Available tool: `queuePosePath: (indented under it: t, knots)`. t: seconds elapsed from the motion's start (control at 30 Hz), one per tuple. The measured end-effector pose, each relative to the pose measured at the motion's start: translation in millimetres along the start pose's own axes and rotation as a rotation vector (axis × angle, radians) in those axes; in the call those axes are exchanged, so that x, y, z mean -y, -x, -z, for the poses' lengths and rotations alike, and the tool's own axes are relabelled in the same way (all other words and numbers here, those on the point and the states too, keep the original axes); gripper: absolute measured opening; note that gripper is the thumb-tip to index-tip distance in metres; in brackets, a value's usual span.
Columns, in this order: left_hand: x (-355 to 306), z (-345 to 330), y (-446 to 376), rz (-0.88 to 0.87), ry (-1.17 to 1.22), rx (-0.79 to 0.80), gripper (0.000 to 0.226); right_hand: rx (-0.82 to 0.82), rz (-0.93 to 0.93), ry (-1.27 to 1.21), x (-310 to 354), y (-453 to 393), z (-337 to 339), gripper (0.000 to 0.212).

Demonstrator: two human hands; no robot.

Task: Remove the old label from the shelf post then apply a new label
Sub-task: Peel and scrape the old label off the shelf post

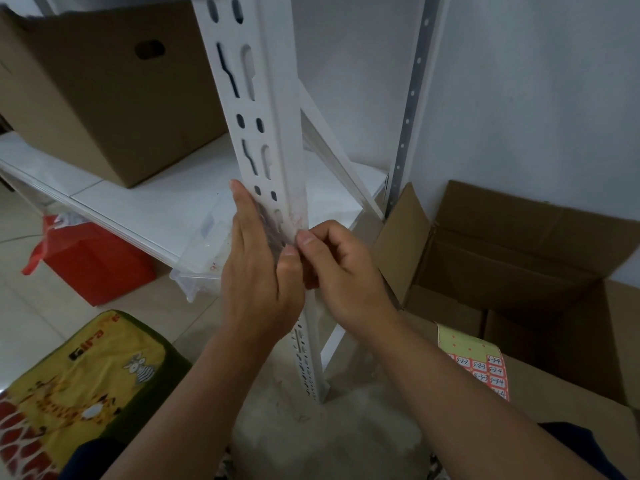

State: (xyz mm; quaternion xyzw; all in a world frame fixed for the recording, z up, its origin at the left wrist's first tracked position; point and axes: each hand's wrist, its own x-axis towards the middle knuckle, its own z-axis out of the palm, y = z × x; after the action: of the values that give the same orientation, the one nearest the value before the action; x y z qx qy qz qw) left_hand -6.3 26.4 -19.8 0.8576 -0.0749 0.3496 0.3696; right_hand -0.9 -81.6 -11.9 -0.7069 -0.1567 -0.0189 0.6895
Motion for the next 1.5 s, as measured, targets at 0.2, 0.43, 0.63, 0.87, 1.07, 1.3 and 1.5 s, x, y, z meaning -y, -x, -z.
queuePosePath:
  t: [0.2, 0.43, 0.63, 0.87, 1.07, 1.3, 1.5]
  knots:
    - [0.5, -0.2, 1.0, -0.012, 0.028, 0.01, 0.077, 0.017, 0.074, 0.156, 1.6, -0.2, 0.5, 0.022]
    - [3.3, -0.5, 0.9, -0.011, 0.037, 0.017, 0.078, 0.025, 0.095, 0.185, 0.1, -3.2, 2.9, 0.026]
    - [2.5, -2.0, 2.1, -0.003, 0.036, 0.003, 0.079, -0.008, 0.115, 0.217, -0.7, -4.6, 2.3, 0.025]
    - [3.7, -2.2, 2.2, -0.008, 0.035, 0.012, 0.08, 0.012, 0.104, 0.173, -2.8, -4.2, 3.3, 0.026]
    - [3.8, -3.4, 1.8, -0.014, 0.038, -0.007, 0.082, 0.004, 0.099, 0.188, -2.0, -5.1, 4.1, 0.024]
    - [4.7, 0.6, 1.9, -0.012, 0.055, 0.002, 0.081, 0.001, 0.014, 0.016, -1.5, -4.0, 6.9, 0.025]
    - [5.2, -0.6, 1.5, -0.016, 0.048, -0.021, 0.079, 0.021, -0.007, -0.073, 1.6, -2.3, 8.2, 0.025]
